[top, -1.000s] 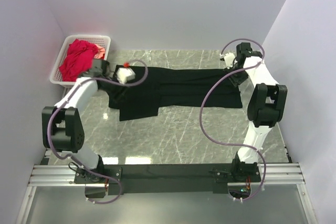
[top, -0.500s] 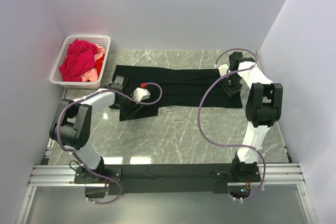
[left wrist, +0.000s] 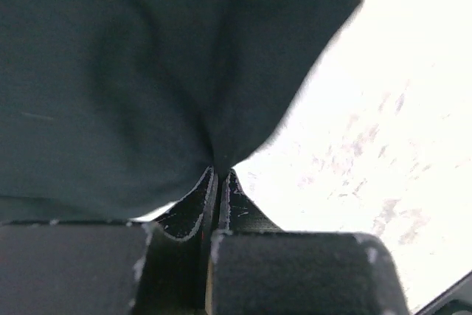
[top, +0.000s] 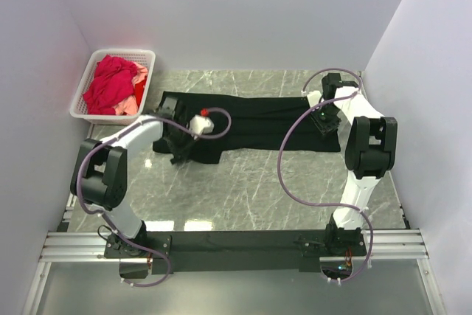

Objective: Fold and stack the t-shirts
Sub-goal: Fold the tshirt

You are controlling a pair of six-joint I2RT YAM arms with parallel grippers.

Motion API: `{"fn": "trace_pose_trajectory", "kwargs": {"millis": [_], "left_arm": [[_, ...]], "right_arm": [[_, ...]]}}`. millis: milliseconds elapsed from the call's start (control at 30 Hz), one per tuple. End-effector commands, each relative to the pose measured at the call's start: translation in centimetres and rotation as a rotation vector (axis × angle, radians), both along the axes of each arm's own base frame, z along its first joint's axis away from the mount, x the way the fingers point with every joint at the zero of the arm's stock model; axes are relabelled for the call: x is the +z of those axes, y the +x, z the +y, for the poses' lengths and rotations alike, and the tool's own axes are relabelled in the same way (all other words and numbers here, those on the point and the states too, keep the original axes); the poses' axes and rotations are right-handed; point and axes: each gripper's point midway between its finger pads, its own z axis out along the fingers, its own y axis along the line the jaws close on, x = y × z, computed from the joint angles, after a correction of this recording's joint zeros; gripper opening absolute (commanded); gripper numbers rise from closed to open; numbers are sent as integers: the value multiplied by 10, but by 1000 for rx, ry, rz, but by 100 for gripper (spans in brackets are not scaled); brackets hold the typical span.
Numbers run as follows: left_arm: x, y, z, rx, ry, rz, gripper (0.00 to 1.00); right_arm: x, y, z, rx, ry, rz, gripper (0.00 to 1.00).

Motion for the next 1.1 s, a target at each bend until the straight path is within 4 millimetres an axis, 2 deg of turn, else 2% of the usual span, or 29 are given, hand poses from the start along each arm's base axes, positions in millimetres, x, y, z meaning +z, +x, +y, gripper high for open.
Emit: {"fn": "trace_pose_trajectory", "kwargs": {"millis": [0, 33, 67, 167, 333, 400, 433, 467, 500, 533, 567, 600, 667, 700, 800, 833, 967, 1033, 1067], "left_arm": [[66, 29, -18, -10, -116, -98, 1], [79, 48, -23, -1, -133, -135, 1], [84, 62, -21, 20, -142, -159, 1], [90, 109, -19, 72, -152, -224, 1], [97, 205, -10, 192, -211, -368, 1], [104, 232, -8, 238, -246, -427, 2], [102, 245, -7, 254, -253, -448, 5], [103, 253, -4, 276, -261, -467, 14], [103, 259, -1, 290, -256, -482, 27], [106, 268, -1, 300, -265, -512, 31], [107, 271, 2, 325, -275, -515, 36], [109, 274, 6, 350, -273, -526, 47], [119, 276, 13, 385, -294, -546, 57], [121, 273, 15, 392, -295, -548, 69], [127, 254, 28, 426, -277, -553, 70], [128, 237, 30, 415, -289, -526, 70], [103, 177, 35, 370, -256, -397, 66], [82, 146, 37, 355, -230, -321, 63], [76, 138, 40, 366, -216, -304, 62]], "right_arm": [[8, 5, -8, 1, -23, -32, 36], [8, 6, -10, 1, -23, -34, 36], [7, 7, -10, -2, -21, -33, 36], [6, 9, -11, -6, -20, -34, 36], [4, 10, -10, -6, -10, -25, 36], [2, 9, -10, -4, -9, -18, 36], [2, 8, -9, -4, -10, -18, 36], [1, 8, -10, -6, -11, -16, 36], [-1, 7, -10, -6, -13, -11, 36], [-1, 7, -9, -8, -11, -10, 36], [-2, 6, -9, -10, -9, -8, 36], [-3, 4, -8, -12, -7, -3, 36], [-3, 3, -7, -16, -3, -2, 36], [-7, -1, -6, -13, -3, 12, 35], [-16, -10, -3, -1, -8, 50, 33], [-19, -12, -3, 6, -14, 63, 31], [-46, -16, -8, 5, -80, 126, 27], [-53, -14, -15, -2, -122, 139, 25], [-61, -16, -18, -3, -137, 161, 24]]}}
